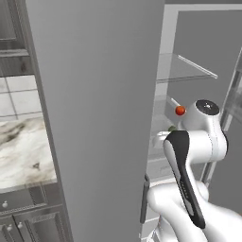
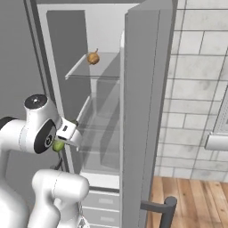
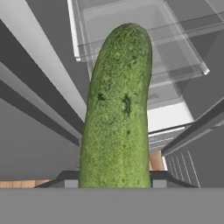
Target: Place the cucumber in the correct fridge rack based on whether it is a fruit or vegetable. Finally, close the fridge door.
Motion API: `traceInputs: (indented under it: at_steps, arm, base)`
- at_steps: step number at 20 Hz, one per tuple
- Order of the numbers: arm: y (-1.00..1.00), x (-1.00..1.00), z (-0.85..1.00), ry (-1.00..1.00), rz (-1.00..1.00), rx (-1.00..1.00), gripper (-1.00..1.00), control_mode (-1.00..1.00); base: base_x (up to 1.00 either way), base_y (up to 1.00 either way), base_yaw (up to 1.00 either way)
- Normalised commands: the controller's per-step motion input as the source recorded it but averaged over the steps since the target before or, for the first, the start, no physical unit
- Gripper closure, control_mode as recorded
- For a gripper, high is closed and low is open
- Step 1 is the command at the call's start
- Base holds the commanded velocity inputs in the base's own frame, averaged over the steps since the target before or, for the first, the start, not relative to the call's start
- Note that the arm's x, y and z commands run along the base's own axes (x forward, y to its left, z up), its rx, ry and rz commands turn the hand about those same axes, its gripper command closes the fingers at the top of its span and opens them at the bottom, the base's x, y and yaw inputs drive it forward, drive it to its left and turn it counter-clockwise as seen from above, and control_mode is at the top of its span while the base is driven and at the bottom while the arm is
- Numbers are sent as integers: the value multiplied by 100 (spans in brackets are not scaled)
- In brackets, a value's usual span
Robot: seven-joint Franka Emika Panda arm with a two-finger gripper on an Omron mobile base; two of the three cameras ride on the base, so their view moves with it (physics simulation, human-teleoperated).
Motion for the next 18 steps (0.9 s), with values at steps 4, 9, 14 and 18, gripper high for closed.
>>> traceInputs:
  at_steps: [4,9,14,18]
  arm:
    - [-14,0,8,-2,0,0,100,-100]
    - [-70,0,86,-11,-1,-5,100,-100]
    - [-55,0,100,-9,-4,-9,100,-100]
    - [-24,16,84,-9,-3,-6,100,-100]
  base:
    - [23,-4,3]
    - [0,0,0]
    - [0,0,0]
    - [0,0,0]
